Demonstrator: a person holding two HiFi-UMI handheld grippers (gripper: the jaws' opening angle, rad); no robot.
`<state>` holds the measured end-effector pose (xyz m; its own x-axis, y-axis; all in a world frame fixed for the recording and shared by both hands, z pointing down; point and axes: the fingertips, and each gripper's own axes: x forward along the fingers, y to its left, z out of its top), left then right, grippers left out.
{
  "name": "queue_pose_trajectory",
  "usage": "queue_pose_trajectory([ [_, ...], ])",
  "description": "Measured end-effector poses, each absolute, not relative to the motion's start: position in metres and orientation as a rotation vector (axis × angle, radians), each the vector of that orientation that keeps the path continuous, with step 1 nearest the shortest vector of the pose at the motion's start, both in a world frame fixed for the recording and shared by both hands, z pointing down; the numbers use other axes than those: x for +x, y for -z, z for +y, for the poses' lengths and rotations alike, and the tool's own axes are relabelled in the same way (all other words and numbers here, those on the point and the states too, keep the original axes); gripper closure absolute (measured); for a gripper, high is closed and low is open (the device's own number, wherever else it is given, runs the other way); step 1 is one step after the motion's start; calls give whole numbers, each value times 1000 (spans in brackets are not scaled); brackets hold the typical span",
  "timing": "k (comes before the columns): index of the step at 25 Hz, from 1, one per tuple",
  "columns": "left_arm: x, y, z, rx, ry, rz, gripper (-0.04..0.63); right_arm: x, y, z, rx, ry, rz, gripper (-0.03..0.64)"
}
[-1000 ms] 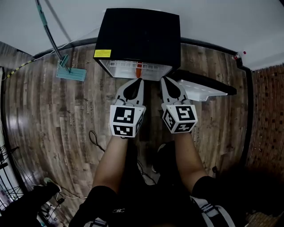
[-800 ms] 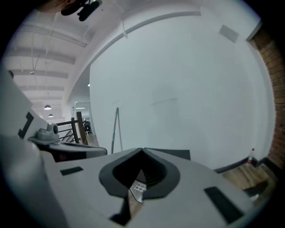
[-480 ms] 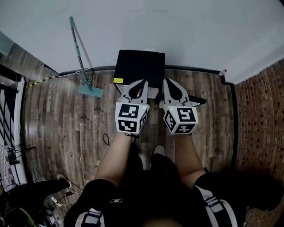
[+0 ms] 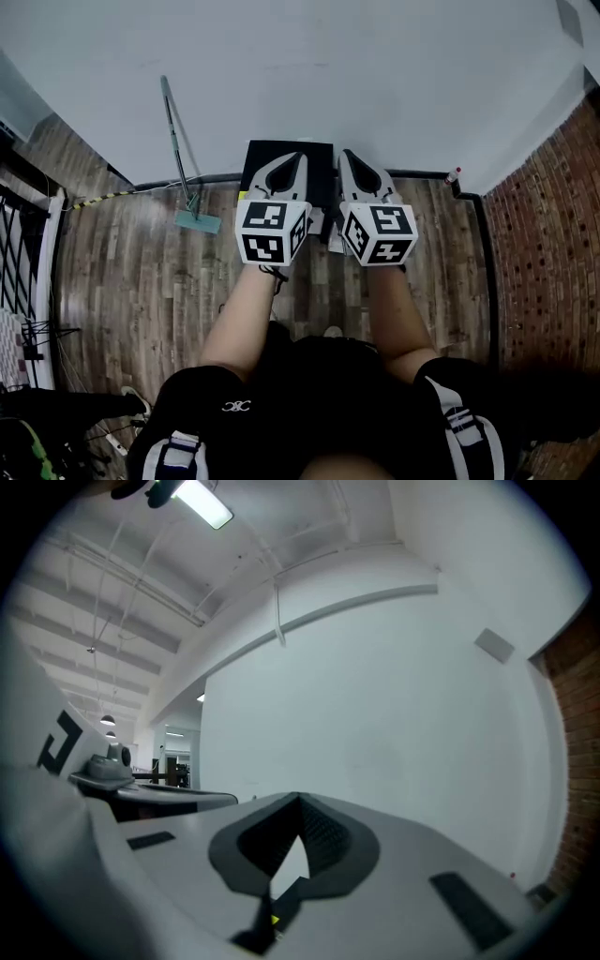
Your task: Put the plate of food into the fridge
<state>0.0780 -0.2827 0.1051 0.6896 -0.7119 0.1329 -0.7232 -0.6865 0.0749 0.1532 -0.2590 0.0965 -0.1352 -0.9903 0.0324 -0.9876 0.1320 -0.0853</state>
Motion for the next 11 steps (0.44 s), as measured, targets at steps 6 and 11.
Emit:
queue_pose_trajectory([
  [6,78,-88,-283,2770,-91,-1215,598,156,-80,-256,-2019,97,2348,604],
  [11,72,-83,-283,2755,-71,-1219,598,154,-74,-253,-2011,87,2345,604],
])
